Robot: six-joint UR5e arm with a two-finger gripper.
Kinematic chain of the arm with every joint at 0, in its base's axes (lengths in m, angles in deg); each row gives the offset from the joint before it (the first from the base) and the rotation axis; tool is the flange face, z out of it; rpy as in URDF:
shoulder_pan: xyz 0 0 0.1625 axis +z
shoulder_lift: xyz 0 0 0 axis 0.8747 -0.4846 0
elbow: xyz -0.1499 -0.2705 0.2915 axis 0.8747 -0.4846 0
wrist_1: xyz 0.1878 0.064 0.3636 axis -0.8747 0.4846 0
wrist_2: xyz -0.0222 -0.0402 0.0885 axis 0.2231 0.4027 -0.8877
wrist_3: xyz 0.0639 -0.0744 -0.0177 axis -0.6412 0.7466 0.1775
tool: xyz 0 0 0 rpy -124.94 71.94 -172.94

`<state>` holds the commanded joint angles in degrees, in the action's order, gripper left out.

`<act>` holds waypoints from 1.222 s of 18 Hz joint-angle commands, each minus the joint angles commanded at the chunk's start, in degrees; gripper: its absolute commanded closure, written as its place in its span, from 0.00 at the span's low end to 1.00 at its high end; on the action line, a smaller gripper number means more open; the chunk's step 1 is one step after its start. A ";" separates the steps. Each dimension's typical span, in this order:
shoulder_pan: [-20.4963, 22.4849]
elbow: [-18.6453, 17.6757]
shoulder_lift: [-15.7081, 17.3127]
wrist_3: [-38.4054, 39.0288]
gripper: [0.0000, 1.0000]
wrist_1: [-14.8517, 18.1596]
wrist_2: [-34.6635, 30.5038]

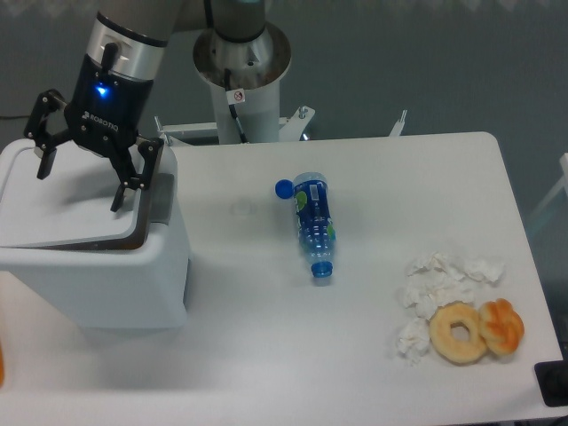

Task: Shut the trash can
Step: 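Press the gripper down on the lid to seat it shut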

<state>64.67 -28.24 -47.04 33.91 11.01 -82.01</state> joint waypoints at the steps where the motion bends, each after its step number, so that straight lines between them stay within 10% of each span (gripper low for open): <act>1: 0.00 0.00 0.00 0.00 0.00 0.00 0.00; 22: 0.26 -1.67 -0.18 -2.20 0.00 0.09 0.00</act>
<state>64.94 -29.91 -47.22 31.71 11.10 -82.01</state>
